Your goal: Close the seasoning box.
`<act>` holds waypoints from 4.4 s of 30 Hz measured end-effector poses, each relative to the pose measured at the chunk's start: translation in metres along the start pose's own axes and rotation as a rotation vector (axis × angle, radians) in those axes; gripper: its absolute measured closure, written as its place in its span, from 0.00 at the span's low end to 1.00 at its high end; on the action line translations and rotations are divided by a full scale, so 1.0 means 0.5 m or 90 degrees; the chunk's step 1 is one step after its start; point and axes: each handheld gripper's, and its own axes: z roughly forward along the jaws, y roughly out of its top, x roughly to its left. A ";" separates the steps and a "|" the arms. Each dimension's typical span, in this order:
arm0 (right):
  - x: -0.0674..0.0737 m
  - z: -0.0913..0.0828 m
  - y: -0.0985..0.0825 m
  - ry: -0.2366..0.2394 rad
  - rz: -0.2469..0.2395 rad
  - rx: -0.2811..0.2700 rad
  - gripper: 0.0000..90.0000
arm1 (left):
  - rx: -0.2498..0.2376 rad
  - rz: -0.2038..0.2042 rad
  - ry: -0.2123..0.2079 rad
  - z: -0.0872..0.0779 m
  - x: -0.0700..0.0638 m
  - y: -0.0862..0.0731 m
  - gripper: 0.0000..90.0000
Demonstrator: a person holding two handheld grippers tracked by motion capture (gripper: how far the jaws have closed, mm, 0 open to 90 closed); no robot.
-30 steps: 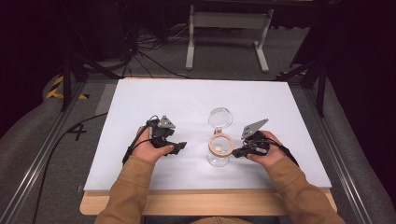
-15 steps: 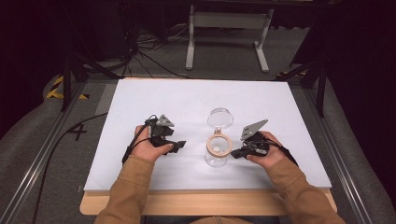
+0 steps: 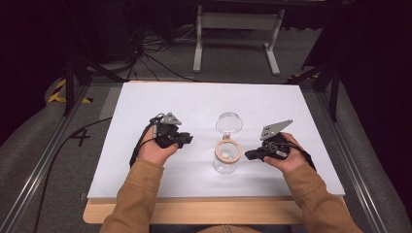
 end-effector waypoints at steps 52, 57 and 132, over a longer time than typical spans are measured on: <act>0.038 -0.018 0.027 -0.019 0.049 -0.218 1.00 | -0.122 0.072 -0.034 0.085 -0.047 0.102 0.99; 0.038 -0.019 0.029 -0.014 0.051 -0.220 1.00 | -0.112 0.087 -0.043 0.077 -0.057 0.101 0.99; 0.057 -0.003 0.028 0.046 0.046 -0.068 1.00 | 0.085 0.068 -0.035 0.008 -0.024 0.056 0.79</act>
